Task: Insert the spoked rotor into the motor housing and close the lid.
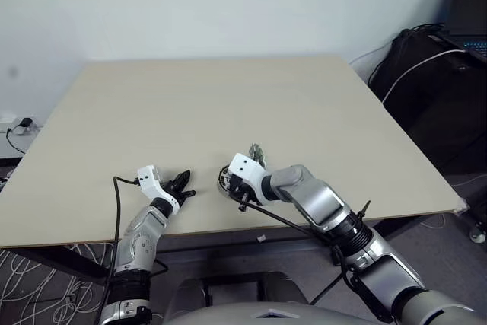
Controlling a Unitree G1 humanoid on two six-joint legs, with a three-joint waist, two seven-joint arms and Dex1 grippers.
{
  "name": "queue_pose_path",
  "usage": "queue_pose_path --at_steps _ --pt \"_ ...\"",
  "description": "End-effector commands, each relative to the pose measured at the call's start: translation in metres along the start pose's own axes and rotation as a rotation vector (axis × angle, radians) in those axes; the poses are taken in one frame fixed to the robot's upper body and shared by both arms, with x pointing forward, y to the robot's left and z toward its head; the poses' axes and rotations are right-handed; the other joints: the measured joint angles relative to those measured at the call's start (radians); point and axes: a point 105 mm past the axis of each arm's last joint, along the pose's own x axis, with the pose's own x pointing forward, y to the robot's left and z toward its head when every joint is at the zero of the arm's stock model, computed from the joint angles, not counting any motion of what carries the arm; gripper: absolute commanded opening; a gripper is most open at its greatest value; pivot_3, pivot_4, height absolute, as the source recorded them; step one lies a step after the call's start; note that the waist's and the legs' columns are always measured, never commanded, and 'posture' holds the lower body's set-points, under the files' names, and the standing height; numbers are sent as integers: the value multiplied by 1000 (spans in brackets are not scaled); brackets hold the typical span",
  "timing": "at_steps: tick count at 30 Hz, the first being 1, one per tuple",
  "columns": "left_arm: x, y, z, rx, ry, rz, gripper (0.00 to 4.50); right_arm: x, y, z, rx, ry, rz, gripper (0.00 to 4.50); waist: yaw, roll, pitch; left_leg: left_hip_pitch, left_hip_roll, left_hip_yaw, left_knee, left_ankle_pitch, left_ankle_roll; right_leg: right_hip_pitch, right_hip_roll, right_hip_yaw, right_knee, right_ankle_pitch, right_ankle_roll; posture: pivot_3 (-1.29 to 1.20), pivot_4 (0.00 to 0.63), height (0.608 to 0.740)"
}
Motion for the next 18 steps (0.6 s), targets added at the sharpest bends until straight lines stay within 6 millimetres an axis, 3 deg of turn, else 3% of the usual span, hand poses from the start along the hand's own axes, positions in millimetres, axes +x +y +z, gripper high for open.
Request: queue_pose_path --at_steps 1,7,16,18 --pt "0 -6 11 15 -36 -28 0 -5 -1 12 -18 -39 0 118 0 0 0 0 0 0 0 0 0 0 0 0 0 0 0 0 0 740" --pt "1 -7 11 13 -36 -30 0 -1 -2 3 10 -14 8 118 0 0 0 0 0 0 0 0 0 0 0 0 0 0 0 0 0 740" --pt "1 -7 11 12 -37 -30 0 -2 0 15 22 -75 38 2909 -1 0 0 1 0 0 0 0 0 1 0 0 0 0 0 0 0 740" --pt "1 -7 11 12 -36 -31 0 -5 4 23 33 -111 76 2909 -1 0 0 1 0 0 0 0 0 1 0 0 0 0 0 0 0 740"
